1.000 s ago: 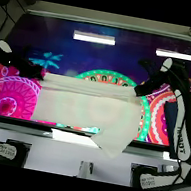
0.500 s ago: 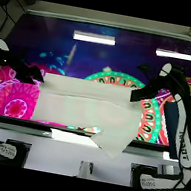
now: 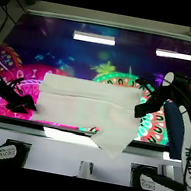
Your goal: Fold the shirts.
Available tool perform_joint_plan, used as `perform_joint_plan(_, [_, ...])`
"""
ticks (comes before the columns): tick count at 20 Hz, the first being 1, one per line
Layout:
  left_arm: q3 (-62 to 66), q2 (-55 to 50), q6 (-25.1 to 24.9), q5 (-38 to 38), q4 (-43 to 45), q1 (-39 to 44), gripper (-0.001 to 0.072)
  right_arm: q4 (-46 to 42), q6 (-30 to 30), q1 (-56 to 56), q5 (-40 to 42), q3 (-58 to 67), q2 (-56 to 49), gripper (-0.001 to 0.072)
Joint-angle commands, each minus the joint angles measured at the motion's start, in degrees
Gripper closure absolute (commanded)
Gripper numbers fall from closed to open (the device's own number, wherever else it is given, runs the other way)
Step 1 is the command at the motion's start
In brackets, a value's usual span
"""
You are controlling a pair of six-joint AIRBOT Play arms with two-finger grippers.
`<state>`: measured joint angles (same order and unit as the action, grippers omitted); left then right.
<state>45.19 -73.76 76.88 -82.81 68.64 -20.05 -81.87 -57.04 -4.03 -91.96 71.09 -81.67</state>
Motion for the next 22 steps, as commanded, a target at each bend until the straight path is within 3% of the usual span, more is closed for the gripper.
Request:
perform_joint_plan(1, [-7.13,2.29,-1.88,3.96,-0.11,-0.35,0.0122,-0.79,0.94,-0.04,-1.46,-1.90,1.16,0.0120])
perform_joint_plan(9, [-7.17,0.66,-1.75,7.56,-4.17,-0.26,0.0125,-5.73,1.77,0.00,-2.67,-1.92,1.38,0.0121])
perform_joint_plan(11, [-7.58,0.66,-1.62,7.85,-4.22,-0.28,0.0127,-3.52,2.45,4.11,-4.02,-1.92,1.38,0.0126])
perform_joint_plan(13, [-8.76,0.66,-1.20,7.85,-4.22,-0.28,0.0259,1.79,2.54,12.00,-4.37,-1.95,1.81,0.0133])
perform_joint_plan(14, [-9.38,0.66,-1.18,7.80,-4.35,-0.26,0.0262,5.09,2.49,16.11,-4.37,-1.95,2.45,0.0133])
perform_joint_plan(17, [-10.19,0.66,-1.20,8.04,-4.39,-0.28,0.0538,7.65,4.42,21.51,-4.13,-3.82,5.31,0.0108])
perform_joint_plan(19, [-10.19,0.72,-1.46,8.11,-4.39,-0.28,0.0673,6.58,4.52,21.62,-2.34,-7.98,7.41,0.0108])
perform_joint_plan(22, [-10.16,1.29,-2.60,8.04,-4.39,-0.28,0.0675,11.15,3.91,21.55,0.87,-18.21,10.47,0.0111])
